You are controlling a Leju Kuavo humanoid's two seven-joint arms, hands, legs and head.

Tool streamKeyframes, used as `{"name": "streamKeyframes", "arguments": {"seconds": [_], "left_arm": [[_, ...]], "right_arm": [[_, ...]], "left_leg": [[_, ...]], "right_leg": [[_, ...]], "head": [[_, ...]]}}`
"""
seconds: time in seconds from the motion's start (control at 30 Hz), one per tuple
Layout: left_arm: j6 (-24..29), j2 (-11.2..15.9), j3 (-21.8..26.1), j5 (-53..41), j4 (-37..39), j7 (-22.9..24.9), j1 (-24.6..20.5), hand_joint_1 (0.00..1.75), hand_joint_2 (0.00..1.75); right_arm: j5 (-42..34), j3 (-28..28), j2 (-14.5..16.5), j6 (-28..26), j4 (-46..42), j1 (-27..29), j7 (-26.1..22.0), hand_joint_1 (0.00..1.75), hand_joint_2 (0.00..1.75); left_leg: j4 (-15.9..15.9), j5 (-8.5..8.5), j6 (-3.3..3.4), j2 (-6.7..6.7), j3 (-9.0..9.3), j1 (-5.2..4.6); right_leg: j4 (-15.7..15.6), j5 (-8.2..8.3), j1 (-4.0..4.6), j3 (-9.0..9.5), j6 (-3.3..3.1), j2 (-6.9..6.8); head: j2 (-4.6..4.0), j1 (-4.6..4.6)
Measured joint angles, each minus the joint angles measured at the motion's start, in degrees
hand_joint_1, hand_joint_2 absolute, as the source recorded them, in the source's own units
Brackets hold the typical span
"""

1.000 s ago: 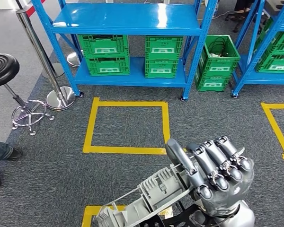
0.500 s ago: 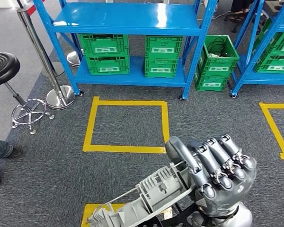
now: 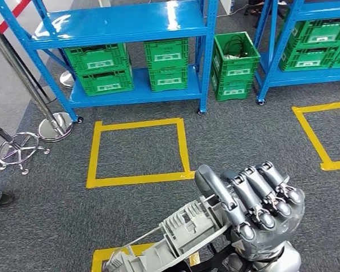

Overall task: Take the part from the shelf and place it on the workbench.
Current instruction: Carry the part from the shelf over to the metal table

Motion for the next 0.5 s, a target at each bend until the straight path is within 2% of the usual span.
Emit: {"name": "streamKeyframes", "arguments": {"seconds": [0.03, 0.07, 0.1, 0.13, 0.17, 0.23, 0.27, 0.3, 0.37, 0.4, 0.43, 0.5], "left_arm": [[-0.05, 0.02, 0.0, 0.02, 0.0, 0.0, 0.03, 0.0, 0.0], [-0.1, 0.03, 0.0, 0.04, 0.0, 0.0, 0.05, 0.0, 0.0], [-0.14, 0.04, 0.0, 0.08, 0.0, 0.0, 0.06, 0.0, 0.0], [-0.17, 0.04, 0.0, 0.12, 0.0, 0.0, 0.05, 0.0, 0.0], [-0.21, 0.03, 0.0, 0.15, 0.0, 0.0, 0.04, 0.0, 0.0], [-0.23, 0.15, 0.02, 0.17, 0.03, 0.0, 0.04, 0.0, 0.0], [-0.23, 0.22, 0.04, 0.19, 0.05, 0.0, 0.04, 0.0, 0.0], [-0.24, 0.26, 0.05, 0.2, 0.07, -0.01, 0.04, 0.0, 0.0], [-0.25, 0.24, 0.08, 0.25, 0.08, -0.09, 0.04, 0.0, 0.0], [-0.25, 0.25, 0.1, 0.28, 0.09, -0.16, 0.03, 0.0, 0.0], [-0.25, 0.27, 0.12, 0.31, 0.1, -0.24, 0.02, 0.0, 0.0], [-0.28, 0.3, 0.17, 0.41, 0.11, -0.38, 0.1, 0.0, 0.0]], "right_arm": [[0.01, 0.0, 0.0, 0.0, 0.0, -0.03, -0.15, 1.75, 1.75], [0.01, 0.0, 0.0, 0.01, 0.0, -0.04, -0.28, 1.75, 1.75], [0.01, 0.0, 0.0, 0.01, 0.0, -0.04, -0.4, 1.75, 1.75], [0.01, 0.0, 0.0, 0.01, 0.0, -0.04, -0.5, 1.75, 1.75], [0.01, 0.01, 0.0, 0.01, 0.0, -0.06, -0.56, 1.75, 1.75], [0.01, 0.02, 0.0, 0.01, 0.0, -0.15, -0.62, 1.75, 1.75], [0.01, 0.02, 0.0, 0.01, 0.0, -0.23, -0.63, 1.75, 1.75], [0.01, 0.02, 0.0, 0.0, 0.0, -0.27, -0.63, 1.75, 1.75], [0.01, 0.02, 0.0, -0.01, -0.01, -0.3, -0.72, 1.75, 1.75], [0.01, 0.01, 0.0, -0.01, -0.02, -0.28, -0.79, 1.75, 1.75], [0.01, -0.02, 0.0, -0.01, -0.03, -0.34, -0.87, 1.75, 1.75], [0.0, -0.08, -0.01, -0.01, -0.02, -0.53, -1.04, 1.75, 1.75]], "left_leg": [[3.84, -1.79, 0.1, -0.46, -1.5, -0.08], [6.47, -2.68, 0.32, -0.69, -2.47, -0.2], [7.17, -2.49, 0.7, -0.84, -2.57, -0.37], [5.47, -1.22, 1.23, -1.09, -1.58, -0.57], [1.99, 0.7, 1.97, -1.82, 0.24, -0.84], [-5.34, 3.41, 3.67, -4.8, 3.9, -1.18], [-7.58, 3.94, 4.21, -6.02, 4.95, -1.33], [-8.5, 3.91, 4.47, -6.59, 5.33, -1.43], [-9.47, 4.34, 4.22, -5.47, 5.56, -1.42], [-10.2, 4.73, 3.97, -4.69, 5.8, -1.26], [-10.98, 5.17, 3.8, -3.87, 6.01, -1.07], [-11.79, 5.7, 3.62, -2.2, 6.14, -0.97]], "right_leg": [[0.01, 0.15, 0.16, -0.24, -0.21, 0.53], [0.01, 0.29, 0.36, -0.43, -0.39, 1.13], [0.02, 0.42, 0.59, -0.58, -0.54, 1.77], [0.02, 0.54, 0.79, -0.65, -0.62, 2.44], [0.01, 0.66, 0.99, -0.68, -0.69, 3.13], [0.0, 0.91, 1.13, -0.83, -0.64, 4.33], [-0.01, 1.08, 1.03, -1.0, -0.46, 4.86], [-0.06, 1.28, 0.84, -1.23, -0.17, 5.41], [-0.36, 1.73, 0.63, -1.75, 0.58, 6.54], [-0.31, 1.61, 0.77, -2.09, 0.88, 6.09], [0.54, 0.83, 0.92, -2.74, 1.19, 4.84], [5.54, -2.49, 1.01, -5.17, 1.74, 1.44]], "head": [[0.0, -0.09], [0.0, -0.17], [0.0, -0.2], [0.0, -0.2], [0.0, -0.2], [0.0, -0.05], [0.0, -0.06], [0.0, -0.1], [0.0, -0.32], [0.0, -0.3], [0.0, -0.09], [0.0, 0.32]]}}
